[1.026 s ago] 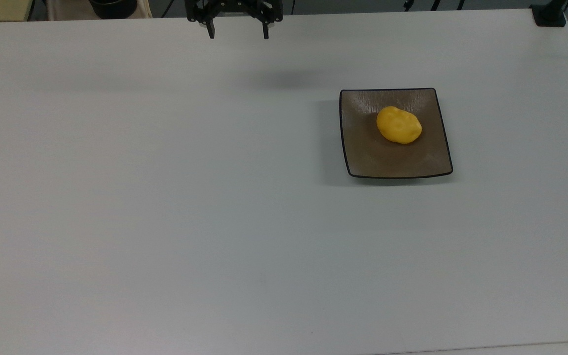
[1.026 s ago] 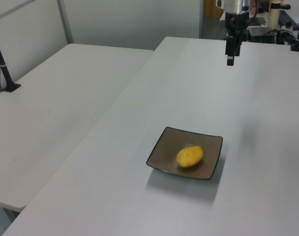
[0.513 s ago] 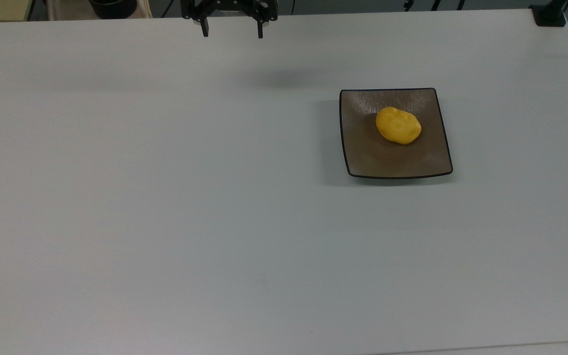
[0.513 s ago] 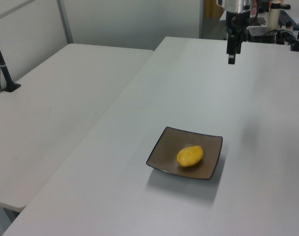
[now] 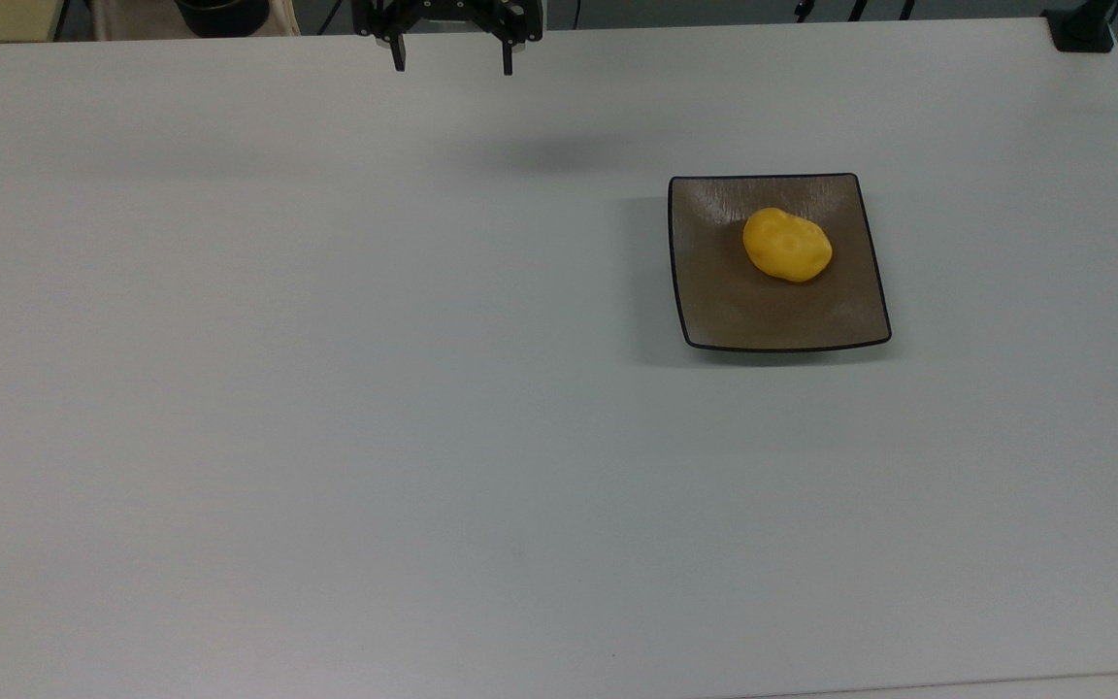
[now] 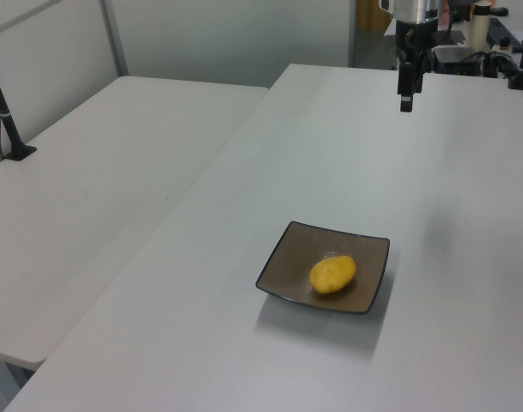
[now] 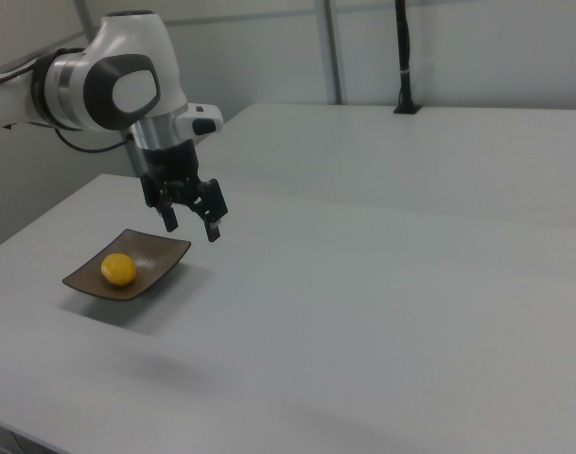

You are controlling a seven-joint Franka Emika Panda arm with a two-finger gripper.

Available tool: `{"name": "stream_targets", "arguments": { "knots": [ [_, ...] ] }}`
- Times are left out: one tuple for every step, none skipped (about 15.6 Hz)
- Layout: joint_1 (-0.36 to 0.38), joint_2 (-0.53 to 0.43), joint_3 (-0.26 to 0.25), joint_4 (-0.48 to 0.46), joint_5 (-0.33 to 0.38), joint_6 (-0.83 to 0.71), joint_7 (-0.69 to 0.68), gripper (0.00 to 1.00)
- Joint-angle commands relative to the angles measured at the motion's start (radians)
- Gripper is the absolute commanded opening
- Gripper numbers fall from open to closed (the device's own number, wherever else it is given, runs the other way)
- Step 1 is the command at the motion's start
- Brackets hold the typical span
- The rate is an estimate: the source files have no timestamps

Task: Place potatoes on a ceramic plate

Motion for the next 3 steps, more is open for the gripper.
{"name": "stream_targets", "arguments": {
  "knots": [
    [0.004, -0.016, 0.002, -0.003, -0.011, -0.032, -0.001, 1.0],
    [0.004, -0.016, 0.002, -0.003, -0.011, -0.032, -0.001, 1.0],
    [0.004, -0.014, 0.002, -0.003, -0.011, -0.032, 0.001, 1.0]
  ]
}}
